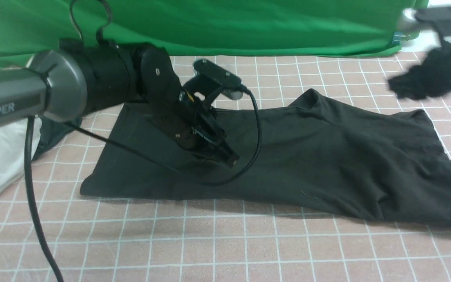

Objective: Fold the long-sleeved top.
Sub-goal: Use the right arm to clamp the right edge of the fabric

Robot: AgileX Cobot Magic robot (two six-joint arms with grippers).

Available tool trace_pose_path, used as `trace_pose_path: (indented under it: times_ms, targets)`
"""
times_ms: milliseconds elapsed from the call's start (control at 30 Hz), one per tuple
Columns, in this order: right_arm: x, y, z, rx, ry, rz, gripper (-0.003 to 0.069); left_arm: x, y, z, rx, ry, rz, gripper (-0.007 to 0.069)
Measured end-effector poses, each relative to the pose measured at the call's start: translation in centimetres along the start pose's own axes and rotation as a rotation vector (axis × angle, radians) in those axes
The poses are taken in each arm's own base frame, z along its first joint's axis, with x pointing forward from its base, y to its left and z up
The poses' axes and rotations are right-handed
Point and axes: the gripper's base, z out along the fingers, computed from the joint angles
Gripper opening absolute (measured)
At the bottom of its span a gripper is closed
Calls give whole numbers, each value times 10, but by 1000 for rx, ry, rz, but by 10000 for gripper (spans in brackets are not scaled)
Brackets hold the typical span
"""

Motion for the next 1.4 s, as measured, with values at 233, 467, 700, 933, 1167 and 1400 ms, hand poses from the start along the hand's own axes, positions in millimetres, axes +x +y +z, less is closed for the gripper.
trace_pose_path:
  times_ms: [233, 467, 700, 933, 1167, 1400]
  targets:
    - [44, -32, -9, 60, 138, 178, 414, -1, 0, 0, 0, -12, -6, 17]
    - [53, -43, 30, 86, 170, 290, 683, -3, 1, 0, -4, -26, -3, 17]
    - [62, -49, 64, 98, 214, 300, 692, -1, 0, 0, 6, -11, -2, 17]
    - [61, -34, 73, 111, 226, 176, 582, -1, 0, 0, 6, -11, 0, 17]
    - [54, -17, 81, 89, 166, 134, 216, 0, -1, 0, 13, 2, 1, 17]
    - [53, -26, 61, 82, 184, 116, 85, 1, 0, -7, -4, 14, 31, 17]
